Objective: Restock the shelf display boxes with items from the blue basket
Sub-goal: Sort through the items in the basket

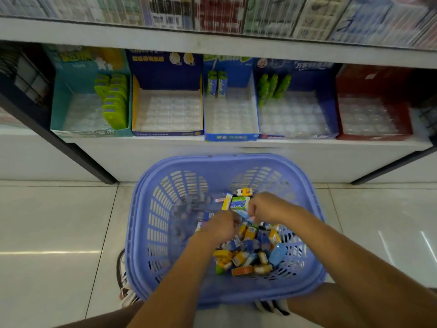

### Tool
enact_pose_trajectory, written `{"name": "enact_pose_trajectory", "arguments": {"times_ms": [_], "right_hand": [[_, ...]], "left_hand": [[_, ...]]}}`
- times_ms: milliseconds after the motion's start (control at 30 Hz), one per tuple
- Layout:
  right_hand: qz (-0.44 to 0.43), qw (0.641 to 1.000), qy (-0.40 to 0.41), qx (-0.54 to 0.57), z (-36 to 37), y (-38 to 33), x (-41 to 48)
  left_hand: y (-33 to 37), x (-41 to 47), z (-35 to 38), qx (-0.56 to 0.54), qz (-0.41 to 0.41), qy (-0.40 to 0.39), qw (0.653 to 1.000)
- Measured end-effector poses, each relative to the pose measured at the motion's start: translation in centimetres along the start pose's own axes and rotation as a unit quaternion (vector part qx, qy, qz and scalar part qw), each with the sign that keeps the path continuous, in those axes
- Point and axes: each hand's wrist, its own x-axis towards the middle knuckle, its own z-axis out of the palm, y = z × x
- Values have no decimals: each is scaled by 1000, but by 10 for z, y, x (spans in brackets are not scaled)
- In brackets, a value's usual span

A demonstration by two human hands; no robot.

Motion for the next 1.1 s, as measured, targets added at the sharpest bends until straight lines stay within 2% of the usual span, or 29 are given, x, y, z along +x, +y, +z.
{"name": "enact_pose_trajectory", "arguments": {"times_ms": [133, 233, 367, 500, 567, 633, 767, 833, 900, 967, 1000, 1100], "right_hand": [[19, 989, -66, -128, 46, 30, 14], [-4, 982, -61, -181, 59, 42, 17], [-30, 983, -21, -177, 68, 46, 21], [-31, 981, -74, -178, 66, 45, 24], [-24, 985, -72, -157, 64, 45, 24], [4, 994, -53, -99, 55, 46, 24], [0, 997, -47, 61, 20, 53, 12], [-12, 992, -22, 125, 1, 51, 2], [-15, 967, 19, 252, -16, 45, -8], [-55, 924, 48, 377, -33, 37, -23], [-83, 909, 60, 405, -41, 32, -30], [-176, 885, 117, 416, -65, 9, -43]], "left_hand": [[1, 5, 48, 11, -5, -37, 999], [4, 11, 63, 47, -6, -29, 998], [-2, 17, 67, 76, -31, -52, 995], [-9, 16, 70, 36, -43, -36, 998], [-12, 16, 71, -9, -57, -20, 998], [-14, 16, 68, -39, -71, -7, 997], [-21, 14, 66, -82, -78, -9, 993], [-22, 14, 61, -123, -84, -13, 989], [-22, 14, 48, -195, -98, -14, 976], [-20, 11, 26, -314, -112, 6, 943], [-18, 8, 12, -378, -109, 26, 919], [-10, -7, -39, -492, -70, 89, 863]]}}
